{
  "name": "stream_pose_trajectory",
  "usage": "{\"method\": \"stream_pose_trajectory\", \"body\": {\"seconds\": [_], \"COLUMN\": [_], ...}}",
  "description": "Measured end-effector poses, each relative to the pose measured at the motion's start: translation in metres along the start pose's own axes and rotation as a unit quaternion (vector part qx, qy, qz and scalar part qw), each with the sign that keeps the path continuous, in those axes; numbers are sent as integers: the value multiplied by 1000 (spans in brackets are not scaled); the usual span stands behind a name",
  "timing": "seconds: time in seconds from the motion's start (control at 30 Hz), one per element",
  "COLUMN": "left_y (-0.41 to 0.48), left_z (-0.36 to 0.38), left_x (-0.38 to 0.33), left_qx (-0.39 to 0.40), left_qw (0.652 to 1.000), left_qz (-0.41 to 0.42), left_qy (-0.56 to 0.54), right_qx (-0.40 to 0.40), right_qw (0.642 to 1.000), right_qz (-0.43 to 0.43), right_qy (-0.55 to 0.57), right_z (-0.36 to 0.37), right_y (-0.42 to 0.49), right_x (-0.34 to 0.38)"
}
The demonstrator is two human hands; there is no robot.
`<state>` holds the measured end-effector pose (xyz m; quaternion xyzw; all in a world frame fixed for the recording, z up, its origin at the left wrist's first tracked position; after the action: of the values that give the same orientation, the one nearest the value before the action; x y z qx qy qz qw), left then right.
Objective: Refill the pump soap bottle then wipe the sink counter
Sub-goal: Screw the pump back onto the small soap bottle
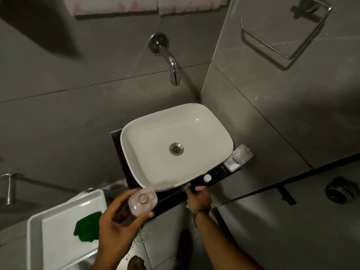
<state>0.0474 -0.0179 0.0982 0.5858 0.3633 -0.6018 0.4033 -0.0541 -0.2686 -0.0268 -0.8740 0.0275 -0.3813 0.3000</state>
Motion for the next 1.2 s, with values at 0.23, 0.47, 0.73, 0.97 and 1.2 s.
{"method": "stream_pose_trajectory", "body": {"seconds": [0.23, 0.47, 0.73, 0.97, 1.2], "left_y": [-8, -22, -13, -11, -19], "left_z": [-23, -39, -52, -55, -64], "left_x": [16, 14, -12, -38, -52], "left_qx": [5, -4, -21, -35, -52], "left_qw": [1000, 1000, 1000, 999, 998], "left_qz": [-3, -2, 18, 33, 32], "left_qy": [1, -2, 8, -9, -2], "right_qx": [15, 38, 9, 148, 164], "right_qw": [996, 996, 938, 834, 826], "right_qz": [73, 68, -328, -489, -522], "right_qy": [40, 38, 111, 209, 139], "right_z": [29, 7, -64, -79, -56], "right_y": [-3, -35, -150, -257, -283], "right_x": [14, 5, 120, 199, 193]}}
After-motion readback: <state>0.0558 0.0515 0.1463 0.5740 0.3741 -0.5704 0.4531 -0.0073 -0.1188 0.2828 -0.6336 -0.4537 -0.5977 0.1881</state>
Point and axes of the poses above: each hand's wrist, its own y-axis towards the middle knuckle, its own z-axis out of the palm, x = y × z, the point moved 5 cm from there along y, towards the middle knuckle, and after that the axes turned 6 degrees about -y, right-handed, at the moved point
